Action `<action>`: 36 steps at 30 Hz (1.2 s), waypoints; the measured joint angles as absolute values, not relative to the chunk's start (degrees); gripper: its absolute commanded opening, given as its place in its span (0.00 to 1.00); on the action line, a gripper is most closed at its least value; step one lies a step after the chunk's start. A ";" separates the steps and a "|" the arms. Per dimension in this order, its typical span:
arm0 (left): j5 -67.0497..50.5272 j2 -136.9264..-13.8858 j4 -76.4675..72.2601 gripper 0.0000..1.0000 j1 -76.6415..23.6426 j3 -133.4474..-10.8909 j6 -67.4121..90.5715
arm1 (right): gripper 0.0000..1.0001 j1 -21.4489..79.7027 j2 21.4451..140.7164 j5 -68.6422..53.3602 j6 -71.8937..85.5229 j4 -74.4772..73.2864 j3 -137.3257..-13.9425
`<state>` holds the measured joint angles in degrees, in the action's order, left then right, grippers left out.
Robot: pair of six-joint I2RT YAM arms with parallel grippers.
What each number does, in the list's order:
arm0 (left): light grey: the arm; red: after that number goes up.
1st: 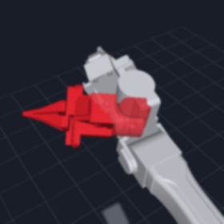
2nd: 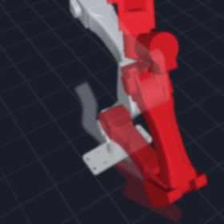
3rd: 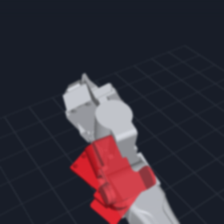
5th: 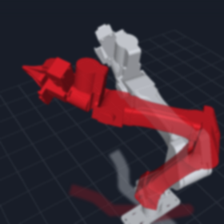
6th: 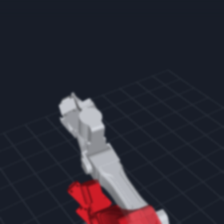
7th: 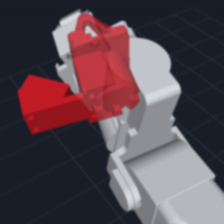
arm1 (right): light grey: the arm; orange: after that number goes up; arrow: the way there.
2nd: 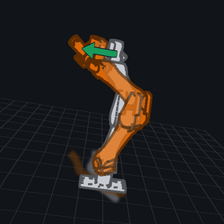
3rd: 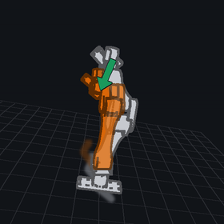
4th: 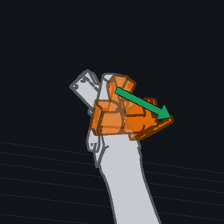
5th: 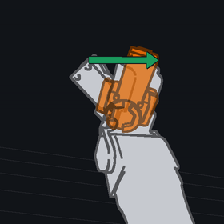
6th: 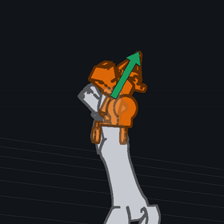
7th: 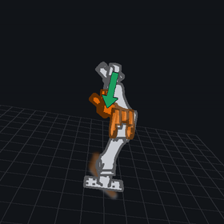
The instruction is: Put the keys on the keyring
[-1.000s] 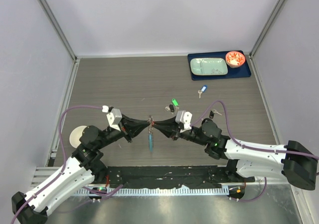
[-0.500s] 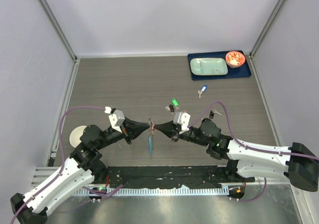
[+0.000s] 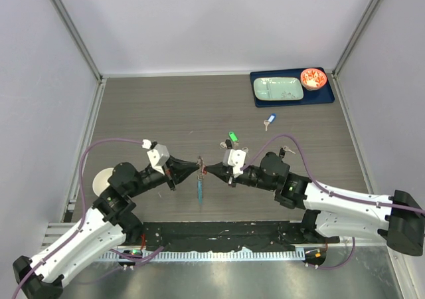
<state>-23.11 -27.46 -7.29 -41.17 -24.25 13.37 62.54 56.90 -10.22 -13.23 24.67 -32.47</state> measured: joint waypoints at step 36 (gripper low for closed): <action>-22.04 -27.27 -22.13 0.00 -40.91 -16.97 16.29 | 0.38 62.41 55.20 -5.45 -5.61 23.11 -32.80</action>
